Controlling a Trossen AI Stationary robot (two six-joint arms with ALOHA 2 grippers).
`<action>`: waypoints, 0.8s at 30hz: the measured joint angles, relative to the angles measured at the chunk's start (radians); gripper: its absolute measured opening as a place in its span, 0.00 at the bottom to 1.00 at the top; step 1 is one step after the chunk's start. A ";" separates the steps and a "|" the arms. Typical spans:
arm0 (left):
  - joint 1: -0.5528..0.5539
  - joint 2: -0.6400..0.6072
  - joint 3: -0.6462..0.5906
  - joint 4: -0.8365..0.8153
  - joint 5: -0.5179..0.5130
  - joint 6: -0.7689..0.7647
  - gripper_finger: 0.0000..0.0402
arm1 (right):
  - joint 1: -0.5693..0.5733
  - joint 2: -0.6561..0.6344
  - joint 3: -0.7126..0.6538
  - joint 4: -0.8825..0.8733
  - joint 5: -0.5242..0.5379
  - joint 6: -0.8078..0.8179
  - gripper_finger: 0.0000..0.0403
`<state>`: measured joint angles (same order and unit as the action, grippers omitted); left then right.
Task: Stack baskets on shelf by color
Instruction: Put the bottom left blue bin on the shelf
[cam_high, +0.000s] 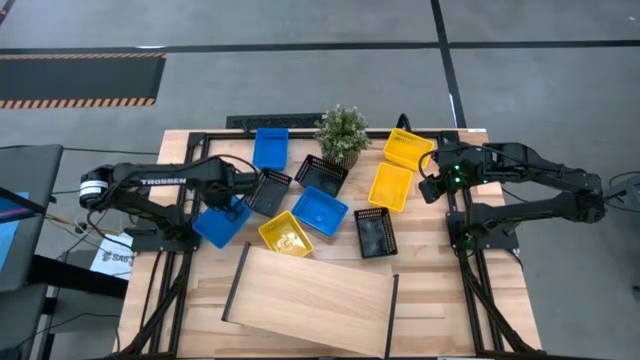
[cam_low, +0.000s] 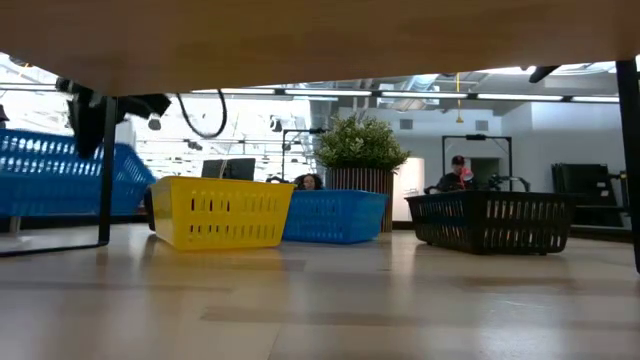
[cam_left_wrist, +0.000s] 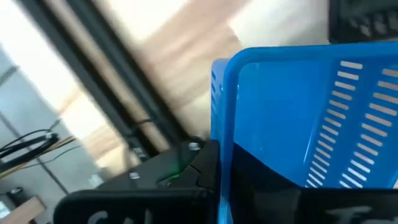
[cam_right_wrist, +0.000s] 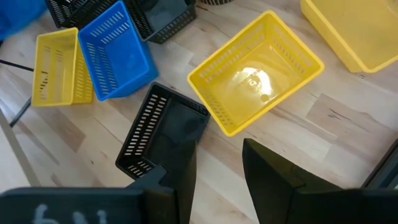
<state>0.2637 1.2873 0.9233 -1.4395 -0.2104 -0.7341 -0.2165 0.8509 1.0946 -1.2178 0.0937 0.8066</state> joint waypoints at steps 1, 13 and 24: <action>0.007 0.000 0.025 -0.027 -0.022 -0.006 0.00 | 0.000 0.000 0.000 0.001 0.000 -0.002 0.38; 0.075 -0.012 0.462 -0.132 -0.081 -0.037 0.00 | 0.000 0.000 0.000 0.006 0.002 -0.002 0.37; -0.089 -0.011 0.872 0.187 0.145 -0.245 0.00 | 0.000 0.000 0.000 0.006 0.002 0.005 0.36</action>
<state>0.1752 1.2766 1.7952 -1.2524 -0.0656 -0.9795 -0.2161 0.8509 1.0946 -1.2114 0.0956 0.8116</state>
